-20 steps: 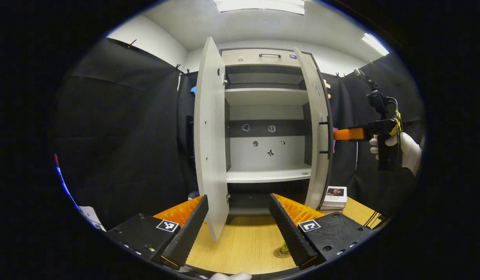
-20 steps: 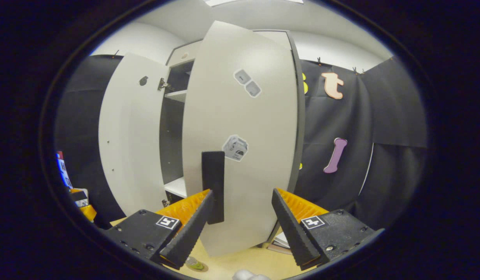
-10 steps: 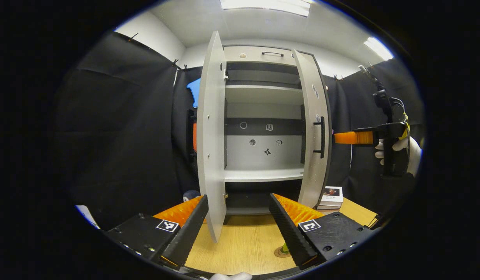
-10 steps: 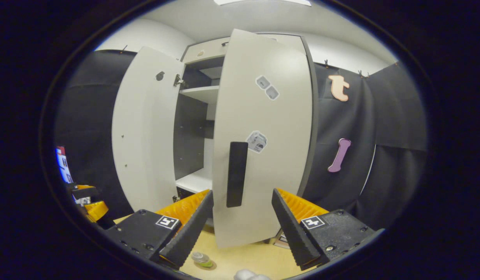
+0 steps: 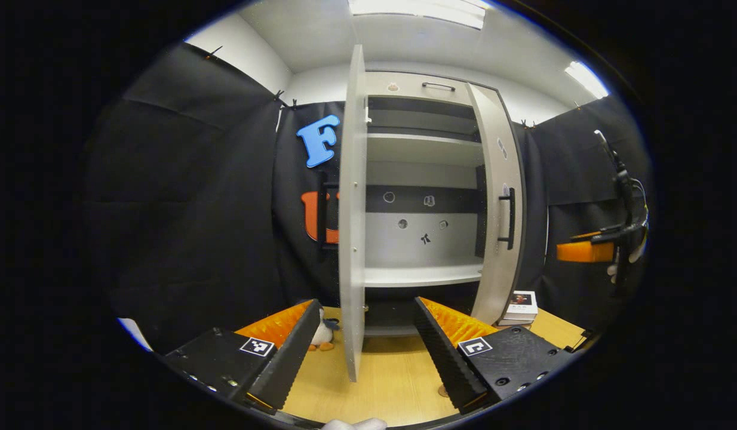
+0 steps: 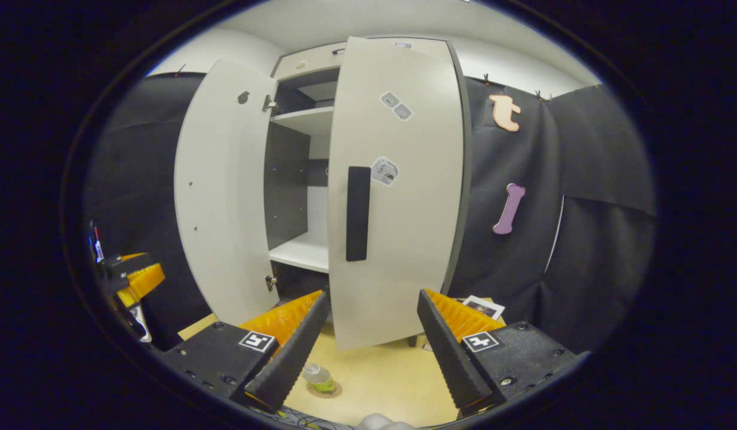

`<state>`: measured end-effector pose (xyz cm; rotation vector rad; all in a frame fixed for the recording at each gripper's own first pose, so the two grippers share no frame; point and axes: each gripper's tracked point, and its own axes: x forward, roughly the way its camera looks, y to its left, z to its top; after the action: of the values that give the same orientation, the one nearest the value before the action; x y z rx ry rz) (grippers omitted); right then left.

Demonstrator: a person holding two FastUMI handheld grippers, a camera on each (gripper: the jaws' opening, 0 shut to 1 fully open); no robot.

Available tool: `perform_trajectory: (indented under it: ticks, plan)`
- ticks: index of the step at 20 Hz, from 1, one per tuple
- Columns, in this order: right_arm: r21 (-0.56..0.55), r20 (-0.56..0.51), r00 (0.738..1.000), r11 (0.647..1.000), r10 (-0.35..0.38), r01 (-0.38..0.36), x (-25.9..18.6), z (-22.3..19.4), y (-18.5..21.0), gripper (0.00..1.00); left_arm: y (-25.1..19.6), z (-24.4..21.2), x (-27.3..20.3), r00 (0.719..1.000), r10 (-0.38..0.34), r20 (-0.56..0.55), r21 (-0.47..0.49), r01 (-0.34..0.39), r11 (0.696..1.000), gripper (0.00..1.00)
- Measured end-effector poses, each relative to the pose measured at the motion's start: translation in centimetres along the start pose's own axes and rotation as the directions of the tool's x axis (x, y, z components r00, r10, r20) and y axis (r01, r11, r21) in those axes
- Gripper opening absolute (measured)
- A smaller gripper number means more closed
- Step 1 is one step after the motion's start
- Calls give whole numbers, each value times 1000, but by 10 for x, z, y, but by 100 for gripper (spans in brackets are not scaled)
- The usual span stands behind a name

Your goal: Grasp the bottle in the cabinet with the left hand and place it on the coaster, then close the right door with the right hand and the left door with the left hand.

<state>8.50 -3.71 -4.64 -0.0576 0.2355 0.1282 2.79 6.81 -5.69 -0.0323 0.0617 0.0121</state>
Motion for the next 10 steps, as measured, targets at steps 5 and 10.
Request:
perform_trajectory:
  ticks: [5, 10]
  plan:
    - [33, -37, 999, 999, -37, 38, -21, -26, 3, 99, 72, 22, 28, 995, 97, 22, 54, -98, 994, 96]
    - [60, -44, 996, 995, -82, 85, -42, -34, -2, 99, 122, 42, 65, 986, 166, 29, 48, -167, 985, 96]
